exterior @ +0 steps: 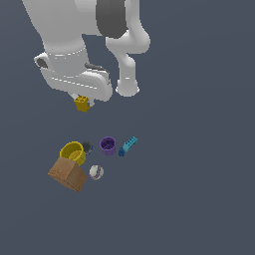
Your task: Pick up a designated object from a clutter of objects.
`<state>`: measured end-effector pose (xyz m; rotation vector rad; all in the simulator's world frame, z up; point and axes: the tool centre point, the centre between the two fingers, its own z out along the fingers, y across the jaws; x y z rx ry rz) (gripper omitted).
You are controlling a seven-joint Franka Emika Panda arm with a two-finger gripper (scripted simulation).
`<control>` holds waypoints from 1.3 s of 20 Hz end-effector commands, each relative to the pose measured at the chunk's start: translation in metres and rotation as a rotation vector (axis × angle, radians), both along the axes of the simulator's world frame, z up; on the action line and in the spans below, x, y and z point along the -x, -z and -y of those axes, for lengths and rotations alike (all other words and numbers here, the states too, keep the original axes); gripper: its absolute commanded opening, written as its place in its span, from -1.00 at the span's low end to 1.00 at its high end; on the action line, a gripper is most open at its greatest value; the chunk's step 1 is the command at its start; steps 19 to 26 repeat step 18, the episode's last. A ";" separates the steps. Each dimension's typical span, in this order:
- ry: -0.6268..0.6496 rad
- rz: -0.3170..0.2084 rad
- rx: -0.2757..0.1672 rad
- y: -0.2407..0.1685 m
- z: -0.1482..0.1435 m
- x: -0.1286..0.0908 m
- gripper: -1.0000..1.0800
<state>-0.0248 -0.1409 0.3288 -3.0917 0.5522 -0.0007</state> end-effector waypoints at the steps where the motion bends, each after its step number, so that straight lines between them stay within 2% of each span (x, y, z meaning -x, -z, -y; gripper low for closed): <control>1: -0.001 -0.001 0.000 -0.016 0.010 -0.007 -1.00; 12: -0.001 -0.001 0.001 -0.052 0.033 -0.024 -1.00; 26: -0.001 -0.001 0.001 -0.056 0.036 -0.026 -1.00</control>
